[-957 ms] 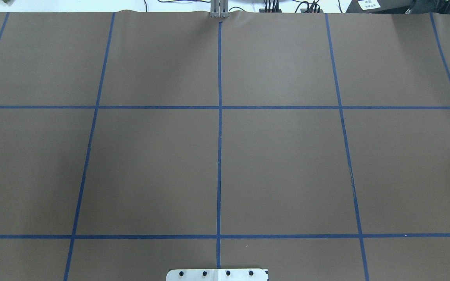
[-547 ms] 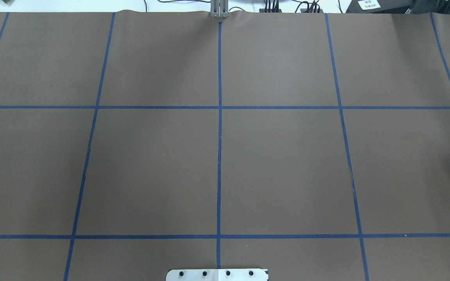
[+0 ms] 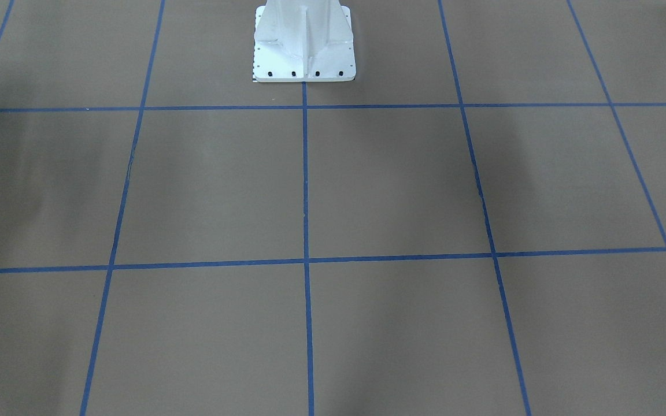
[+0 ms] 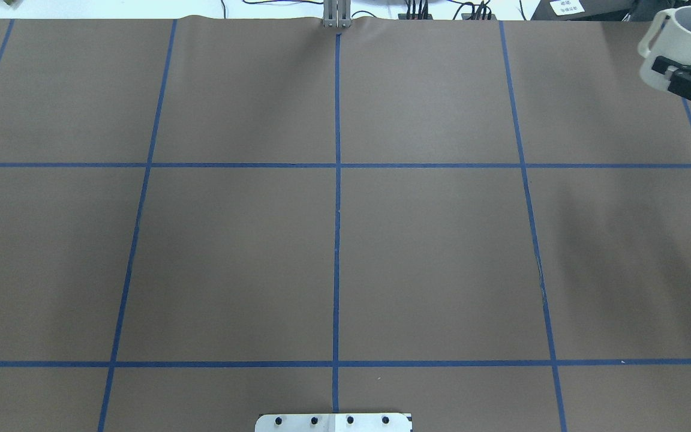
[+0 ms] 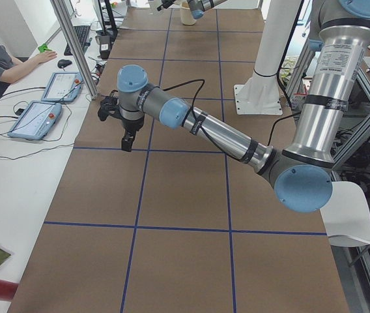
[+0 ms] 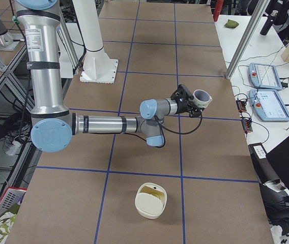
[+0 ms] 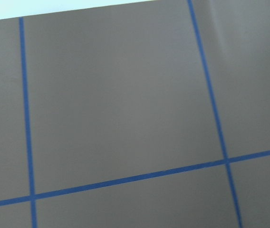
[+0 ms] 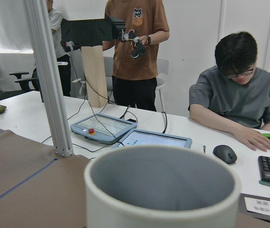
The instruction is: Left arm hands cup to right arm to dump lemon
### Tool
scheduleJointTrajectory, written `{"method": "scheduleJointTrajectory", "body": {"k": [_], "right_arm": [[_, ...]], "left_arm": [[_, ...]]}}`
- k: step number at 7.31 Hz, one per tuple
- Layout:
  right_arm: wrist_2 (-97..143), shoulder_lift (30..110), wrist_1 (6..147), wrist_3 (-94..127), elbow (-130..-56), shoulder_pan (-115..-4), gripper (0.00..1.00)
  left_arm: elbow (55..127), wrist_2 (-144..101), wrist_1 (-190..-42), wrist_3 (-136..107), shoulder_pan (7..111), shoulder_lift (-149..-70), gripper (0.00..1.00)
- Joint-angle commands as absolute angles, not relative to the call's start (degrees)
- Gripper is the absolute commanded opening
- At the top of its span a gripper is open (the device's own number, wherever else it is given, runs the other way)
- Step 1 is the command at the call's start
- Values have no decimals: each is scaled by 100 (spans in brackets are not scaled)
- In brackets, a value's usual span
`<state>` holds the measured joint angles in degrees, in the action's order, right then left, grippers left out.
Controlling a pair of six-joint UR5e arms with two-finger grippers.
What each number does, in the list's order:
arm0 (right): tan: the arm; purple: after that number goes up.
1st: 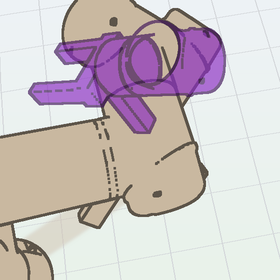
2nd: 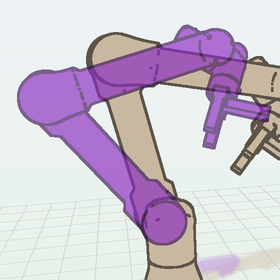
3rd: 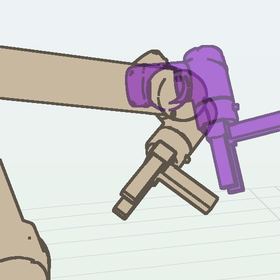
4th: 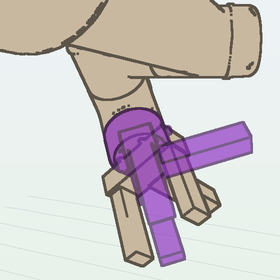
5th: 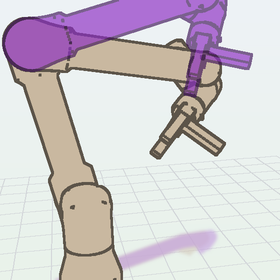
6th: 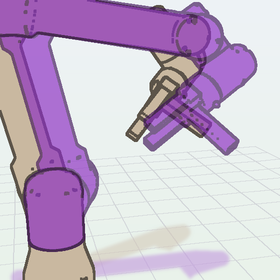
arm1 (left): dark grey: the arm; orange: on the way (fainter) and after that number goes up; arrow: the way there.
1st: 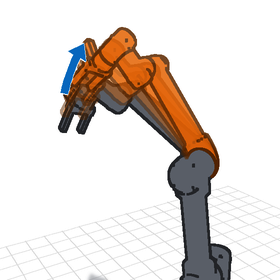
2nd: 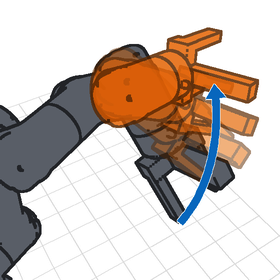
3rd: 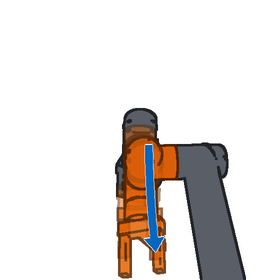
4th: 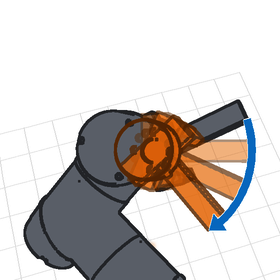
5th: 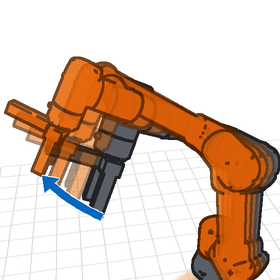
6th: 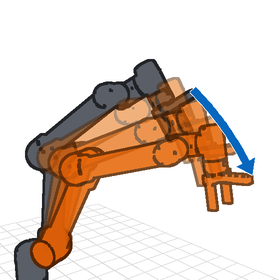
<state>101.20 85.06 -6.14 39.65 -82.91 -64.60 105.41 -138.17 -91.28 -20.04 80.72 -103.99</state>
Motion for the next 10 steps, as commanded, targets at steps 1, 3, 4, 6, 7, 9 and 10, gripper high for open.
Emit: {"method": "scheduleJointTrajectory", "body": {"k": [1,3,4,6,7,9,10], "right_arm": [[9514,7825,-152,3615,-8288,-5568,10],[8380,7210,420,3210,-8314,-4548,11],[8167,6903,700,2799,-8341,-4326,13],[7649,6444,1333,2098,-8358,-3957,18],[7420,6303,1562,1674,-8358,-3781,19],[6806,5778,2359,1670,-8350,-3430,18],[6533,5548,2643,1670,-8358,-3271,19]], "left_arm": [[10556,-13957,-9280,-2904,7544,-10844,100],[10529,-13948,-9911,-4003,6938,-11187,100],[10521,-13931,-10018,-4608,6587,-11432,100],[10477,-13896,-10020,-5647,6285,-11968,100],[10442,-13896,-10011,-5886,6171,-12127,100],[10310,-13896,-10011,-6422,5943,-12487,100],[10127,-13887,-10019,-6869,5828,-12768,100]]}}
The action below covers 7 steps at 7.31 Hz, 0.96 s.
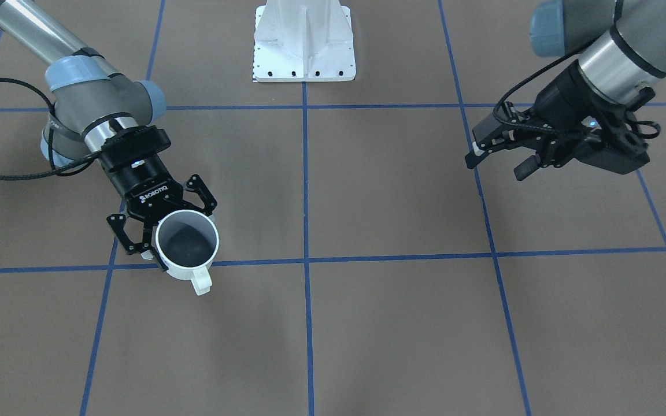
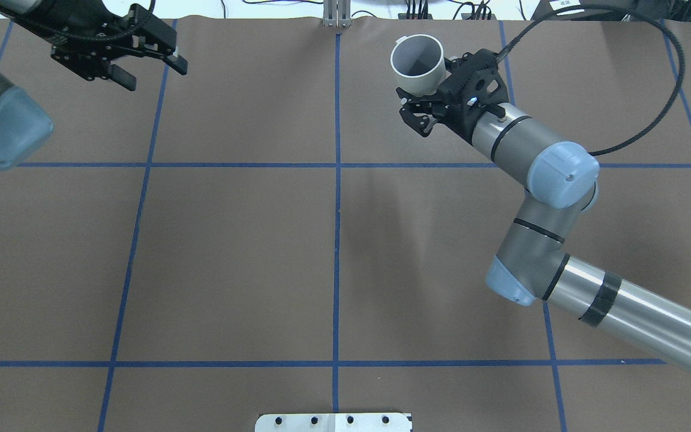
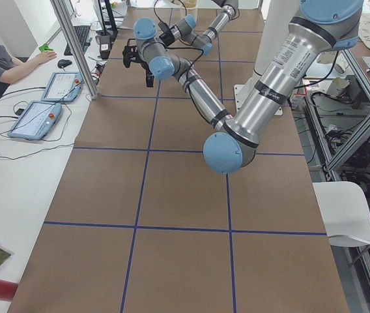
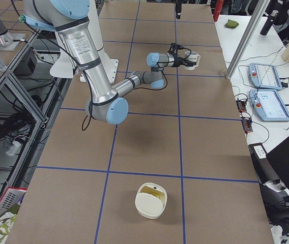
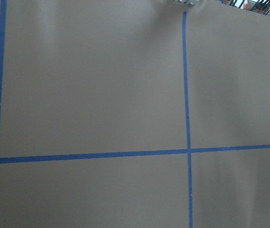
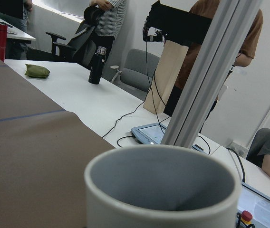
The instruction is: Left arm hands cup to right arm to dump lemon
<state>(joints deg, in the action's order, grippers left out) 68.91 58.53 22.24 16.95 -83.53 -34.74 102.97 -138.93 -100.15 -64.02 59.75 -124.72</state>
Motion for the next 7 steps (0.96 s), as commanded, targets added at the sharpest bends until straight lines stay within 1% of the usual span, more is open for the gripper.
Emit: {"method": "scheduleJointTrajectory", "body": {"k": [1,3,5,6,7], "right_arm": [[6426,5450,2759,1670,-8358,-3217,20],[6268,5248,2996,1670,-8358,-3121,24],[6083,5177,3023,1661,-8367,-3041,24],[5925,5177,3084,1661,-8419,-2980,24],[5724,5133,3085,1661,-8429,-2875,24]], "left_arm": [[9986,-13878,-10020,-7325,5775,-12988,100],[9696,-13713,-10020,-7479,5574,-13296,100],[9510,-13378,-10028,-7917,5353,-13639,99],[9510,-13342,-10028,-8136,5344,-13684,93],[9510,-13342,-10037,-8200,5344,-13685,92]]}}
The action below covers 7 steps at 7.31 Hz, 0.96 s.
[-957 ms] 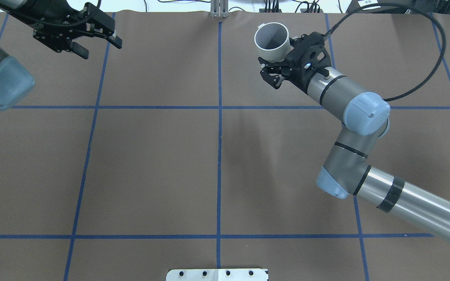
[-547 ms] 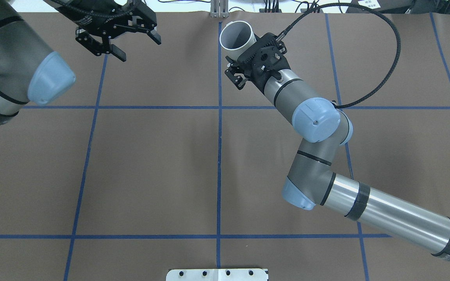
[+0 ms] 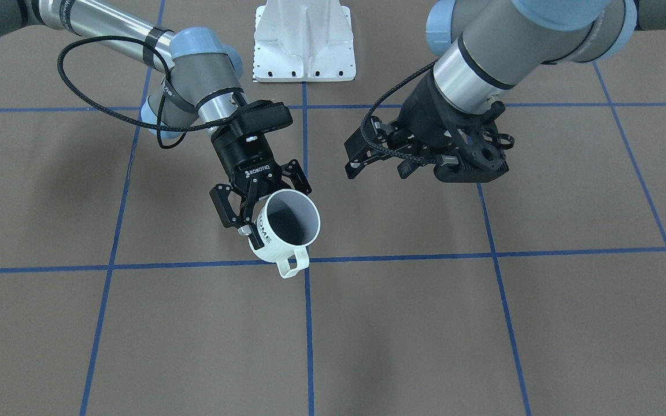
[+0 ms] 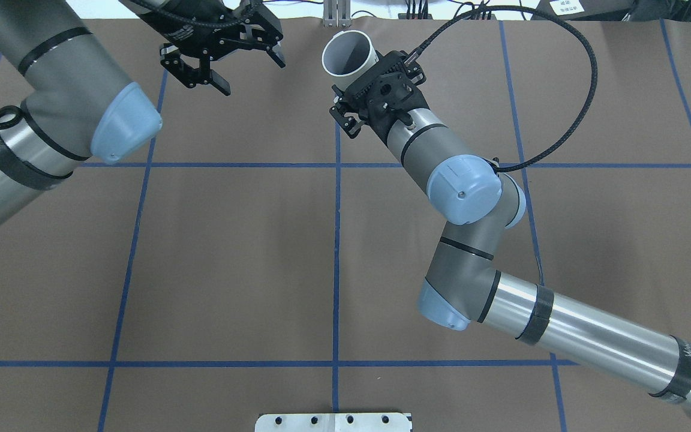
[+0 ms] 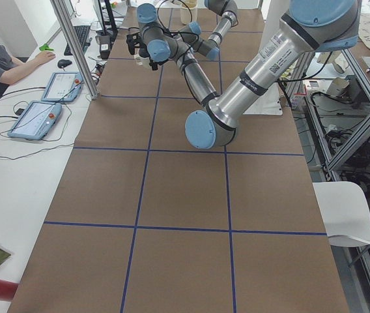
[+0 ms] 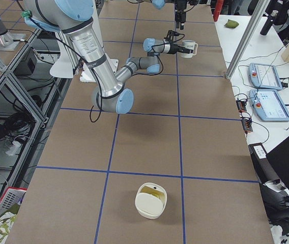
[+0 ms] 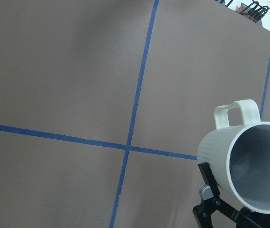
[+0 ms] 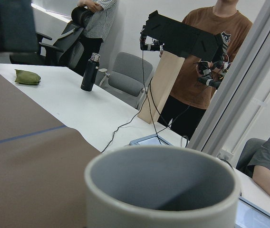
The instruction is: Left arm hands cup to right arm to dump lemon
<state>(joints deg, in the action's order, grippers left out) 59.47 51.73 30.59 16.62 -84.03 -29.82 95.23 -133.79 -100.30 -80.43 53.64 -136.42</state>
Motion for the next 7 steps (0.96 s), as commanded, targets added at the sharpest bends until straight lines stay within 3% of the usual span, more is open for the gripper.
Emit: {"method": "scheduleJointTrajectory", "body": {"k": [1,2,7], "right_arm": [[5487,5081,3085,1661,-8429,-2744,25],[5371,5045,3094,1661,-8429,-2664,25],[5159,4983,3085,1661,-8437,-2540,25]], "left_arm": [[9466,-13333,-10046,-8522,5335,-13772,91],[9344,-13255,-10133,-8691,5318,-13868,90],[8991,-12990,-10652,-9273,5080,-13992,64]]}}
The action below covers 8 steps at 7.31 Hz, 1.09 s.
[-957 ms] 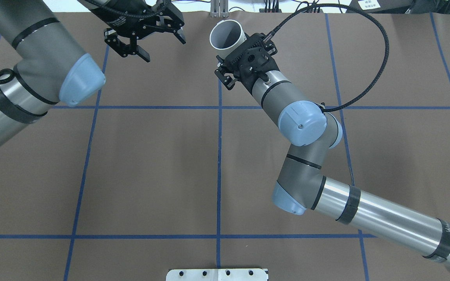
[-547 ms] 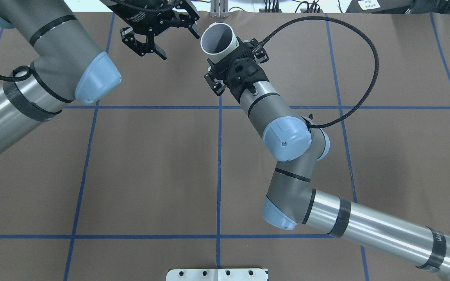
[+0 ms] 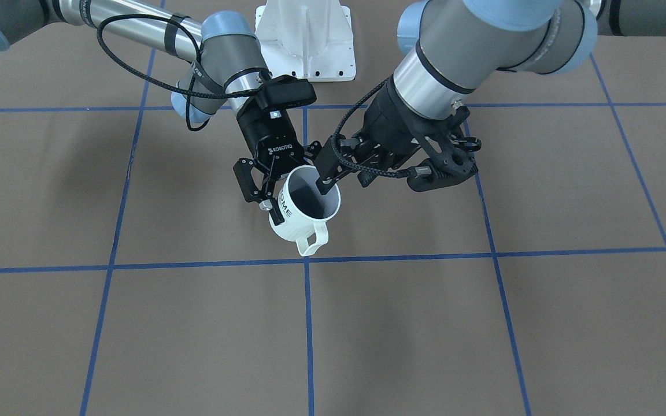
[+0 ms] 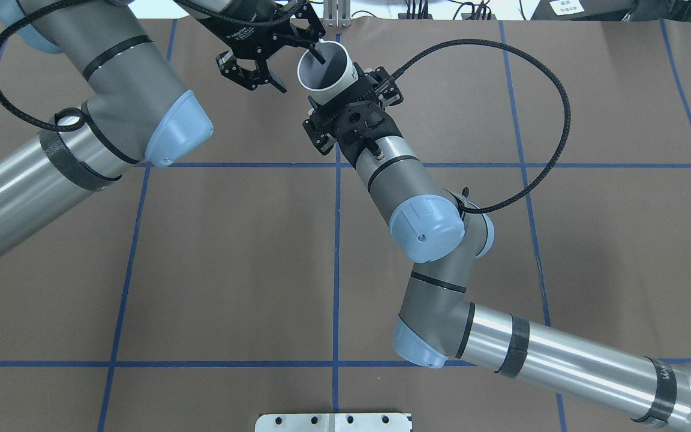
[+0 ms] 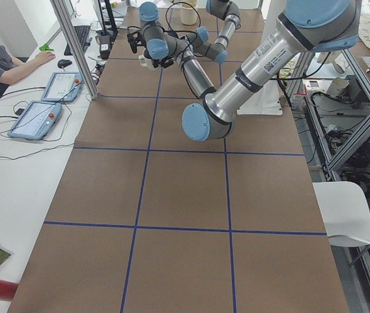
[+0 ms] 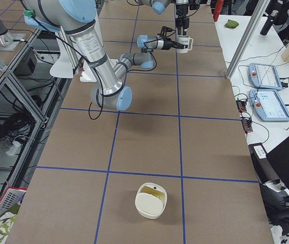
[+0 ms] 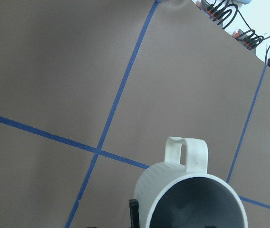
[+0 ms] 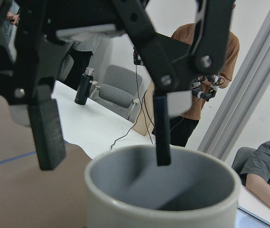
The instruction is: Left arm hands cup to right arm to dump lemon
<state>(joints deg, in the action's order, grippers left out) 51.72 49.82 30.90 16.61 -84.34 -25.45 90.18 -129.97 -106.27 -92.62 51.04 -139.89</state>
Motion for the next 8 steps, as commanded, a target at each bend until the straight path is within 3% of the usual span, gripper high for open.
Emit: {"method": "scheduleJointTrajectory", "body": {"k": [1,2,3,5,6,7,8], "right_arm": [[5168,4983,3094,1661,-8472,-2531,25],[5168,4983,3094,1644,-8473,-2540,25],[5168,4983,3085,1644,-8473,-2531,26],[5168,4992,3085,1644,-8473,-2540,32],[5168,5001,3085,1644,-8473,-2540,40],[5168,4992,3085,1635,-8473,-2540,63],[5159,5001,3076,1643,-8473,-2540,95]], "left_arm": [[8991,-12990,-10652,-9255,5071,-13992,61],[8991,-12990,-10652,-9255,5071,-13992,58],[8991,-12990,-10652,-9237,5071,-13992,48],[8991,-12999,-10652,-9229,5071,-13983,19],[8991,-12999,-10644,-9202,5071,-13983,4],[8991,-12990,-10644,-9202,5071,-13975,0],[8983,-12982,-10635,-9202,5071,-13975,0]]}}
